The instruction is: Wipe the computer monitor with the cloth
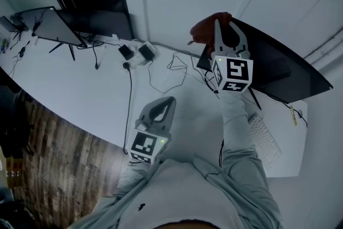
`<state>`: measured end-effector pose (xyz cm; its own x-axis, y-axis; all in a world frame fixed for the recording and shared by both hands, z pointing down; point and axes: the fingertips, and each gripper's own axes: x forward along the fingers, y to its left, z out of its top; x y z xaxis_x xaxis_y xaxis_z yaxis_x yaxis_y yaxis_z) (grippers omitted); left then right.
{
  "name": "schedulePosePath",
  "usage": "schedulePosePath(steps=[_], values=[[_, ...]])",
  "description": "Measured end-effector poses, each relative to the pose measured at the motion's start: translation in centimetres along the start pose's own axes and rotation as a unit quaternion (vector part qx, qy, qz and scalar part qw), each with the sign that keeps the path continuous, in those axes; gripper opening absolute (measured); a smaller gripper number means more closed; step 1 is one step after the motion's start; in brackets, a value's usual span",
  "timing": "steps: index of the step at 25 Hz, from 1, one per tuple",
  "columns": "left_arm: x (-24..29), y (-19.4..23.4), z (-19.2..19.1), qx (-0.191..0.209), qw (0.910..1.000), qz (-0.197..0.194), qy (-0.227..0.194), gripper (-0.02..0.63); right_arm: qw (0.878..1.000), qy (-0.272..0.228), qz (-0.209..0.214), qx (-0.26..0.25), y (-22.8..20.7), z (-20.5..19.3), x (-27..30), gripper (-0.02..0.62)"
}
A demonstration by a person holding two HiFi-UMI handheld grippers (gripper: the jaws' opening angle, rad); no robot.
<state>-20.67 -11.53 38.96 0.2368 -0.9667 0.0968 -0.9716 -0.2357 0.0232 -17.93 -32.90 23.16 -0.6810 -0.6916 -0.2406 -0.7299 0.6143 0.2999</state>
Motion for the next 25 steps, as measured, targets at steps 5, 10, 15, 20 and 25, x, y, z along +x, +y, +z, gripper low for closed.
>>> schedulePosePath(steps=[5, 10, 15, 20, 25], values=[[0.4, 0.5, -0.1, 0.005, 0.9999, -0.010, -0.003, 0.020, 1.000, 0.004, -0.008, 0.009, 0.4, -1.1, -0.2, 0.035], [0.5, 1.1, -0.8, 0.001, 0.9999, -0.014, -0.002, 0.020, 1.000, 0.024, -0.009, 0.005, 1.1, -3.6, -0.7, 0.035], [0.8, 2.0, -2.0, -0.007, 0.9999, -0.012, 0.006, 0.020, 0.999, 0.052, -0.007, 0.009, 2.0, -7.0, -1.1, 0.035], [1.1, 2.5, -2.8, -0.012, 0.9996, -0.020, 0.014, 0.020, 0.996, 0.092, -0.008, 0.002, 3.1, -11.0, -2.0, 0.035], [1.8, 3.1, -3.4, -0.015, 0.9993, -0.028, 0.021, 0.020, 0.992, 0.129, -0.009, 0.011, 4.2, -14.9, -2.8, 0.035]])
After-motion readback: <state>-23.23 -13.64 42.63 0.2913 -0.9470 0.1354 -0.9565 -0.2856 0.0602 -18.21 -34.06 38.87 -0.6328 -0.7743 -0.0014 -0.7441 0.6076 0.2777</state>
